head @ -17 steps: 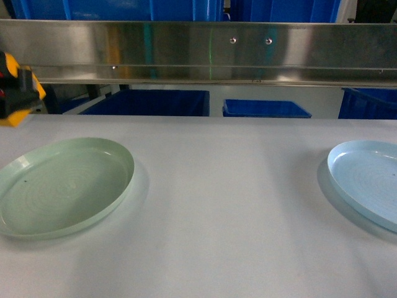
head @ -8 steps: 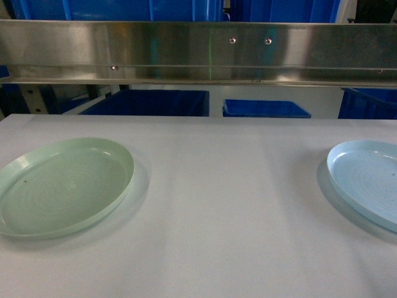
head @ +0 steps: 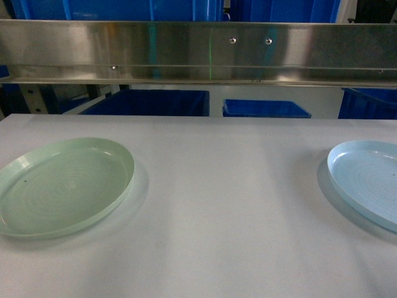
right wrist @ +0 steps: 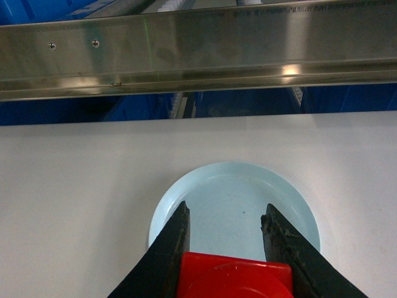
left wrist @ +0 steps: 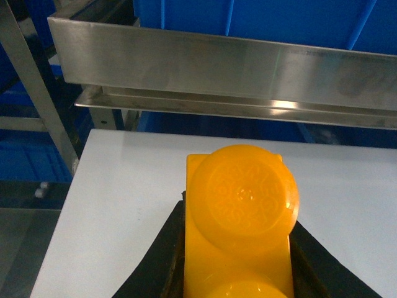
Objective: Sort and place red and yellow blocks in left bins
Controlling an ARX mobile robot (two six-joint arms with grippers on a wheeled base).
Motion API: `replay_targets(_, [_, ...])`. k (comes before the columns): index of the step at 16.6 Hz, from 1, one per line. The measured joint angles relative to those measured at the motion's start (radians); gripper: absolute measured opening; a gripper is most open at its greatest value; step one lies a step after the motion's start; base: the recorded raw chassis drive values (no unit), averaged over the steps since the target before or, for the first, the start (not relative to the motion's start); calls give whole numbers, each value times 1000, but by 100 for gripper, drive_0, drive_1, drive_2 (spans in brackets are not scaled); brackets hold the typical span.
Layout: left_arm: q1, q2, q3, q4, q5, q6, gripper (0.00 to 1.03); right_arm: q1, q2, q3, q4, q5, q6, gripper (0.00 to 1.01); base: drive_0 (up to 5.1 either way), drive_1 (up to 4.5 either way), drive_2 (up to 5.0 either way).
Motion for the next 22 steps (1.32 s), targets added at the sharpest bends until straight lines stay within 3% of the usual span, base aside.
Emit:
replay_targets(5, [13, 6, 0, 0, 21, 0, 29, -3, -65, 8, 17, 0, 0, 29, 0, 0, 0])
replay_targets(9, [0, 6, -1, 0, 18, 1, 29, -79, -155, 55, -28, -49, 1, 29, 0, 0, 0])
replay_targets(12, [-6, 5, -1, 7, 16, 1, 29, -77, -147, 65, -49, -74, 0, 29, 0, 0, 0])
replay_targets(22, [-1, 6, 0, 30, -7, 1, 29, -78, -144, 65, -50, -74, 0, 29, 0, 0, 0])
